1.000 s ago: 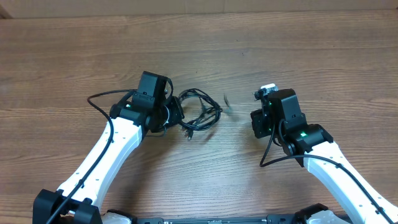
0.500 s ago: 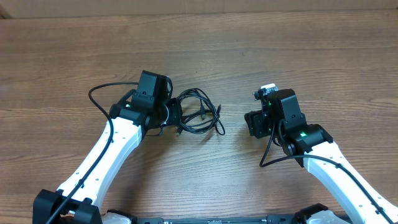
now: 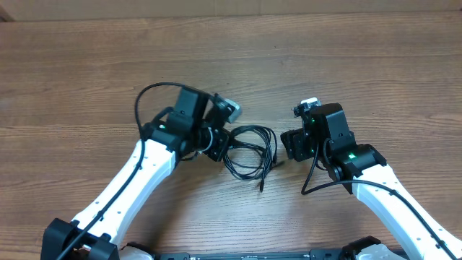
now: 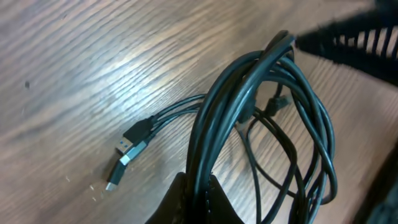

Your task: Untangle cables

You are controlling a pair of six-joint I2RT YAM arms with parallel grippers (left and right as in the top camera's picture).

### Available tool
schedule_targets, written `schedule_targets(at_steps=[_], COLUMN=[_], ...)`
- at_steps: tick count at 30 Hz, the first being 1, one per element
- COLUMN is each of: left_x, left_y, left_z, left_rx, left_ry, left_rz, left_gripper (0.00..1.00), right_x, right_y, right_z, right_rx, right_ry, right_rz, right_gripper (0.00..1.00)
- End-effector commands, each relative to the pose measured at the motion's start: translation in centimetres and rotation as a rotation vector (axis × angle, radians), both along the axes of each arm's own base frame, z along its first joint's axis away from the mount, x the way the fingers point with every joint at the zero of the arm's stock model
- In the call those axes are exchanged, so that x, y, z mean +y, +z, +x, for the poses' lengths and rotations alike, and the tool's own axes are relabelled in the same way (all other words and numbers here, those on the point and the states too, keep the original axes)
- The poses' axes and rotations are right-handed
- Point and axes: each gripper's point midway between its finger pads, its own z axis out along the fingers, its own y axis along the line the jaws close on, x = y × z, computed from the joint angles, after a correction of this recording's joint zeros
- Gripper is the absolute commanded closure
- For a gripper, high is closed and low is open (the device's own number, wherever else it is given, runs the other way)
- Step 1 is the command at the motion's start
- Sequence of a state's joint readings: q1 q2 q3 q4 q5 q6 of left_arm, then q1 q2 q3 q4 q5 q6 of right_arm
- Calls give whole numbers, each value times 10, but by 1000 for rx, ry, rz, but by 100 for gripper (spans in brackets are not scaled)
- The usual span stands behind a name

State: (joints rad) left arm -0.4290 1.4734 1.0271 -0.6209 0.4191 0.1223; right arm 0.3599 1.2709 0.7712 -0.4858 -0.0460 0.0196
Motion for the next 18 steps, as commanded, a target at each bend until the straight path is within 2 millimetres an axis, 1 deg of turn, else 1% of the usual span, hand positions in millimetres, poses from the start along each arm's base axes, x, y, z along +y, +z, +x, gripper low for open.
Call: schedule_targets(at_steps=[1, 4, 7, 11, 15, 18], left_x=[11, 16, 20, 19, 18, 17], left_y=[3, 4, 5, 6, 8, 10], left_z=[13, 23, 28, 32, 34, 36], left_rx=[-150, -192, -237, -272, -286, -294], left_ry=[-65, -46, -64, -91, -91, -90], left_rz=[121, 157, 194, 206, 201, 198], left_gripper=[96, 96, 96, 96, 95, 96], right_x=[6, 12, 18, 29, 41, 45], right_y=[12, 13, 15, 19, 22, 24], right_z=[7, 4, 3, 1, -5, -7], right_rx=[-27, -19, -18, -16, 4, 8], right_ry=[12, 35, 57, 97, 150, 167], right_rz=[26, 55, 85, 137, 199, 221], right_gripper=[30, 30, 31, 31, 31, 31])
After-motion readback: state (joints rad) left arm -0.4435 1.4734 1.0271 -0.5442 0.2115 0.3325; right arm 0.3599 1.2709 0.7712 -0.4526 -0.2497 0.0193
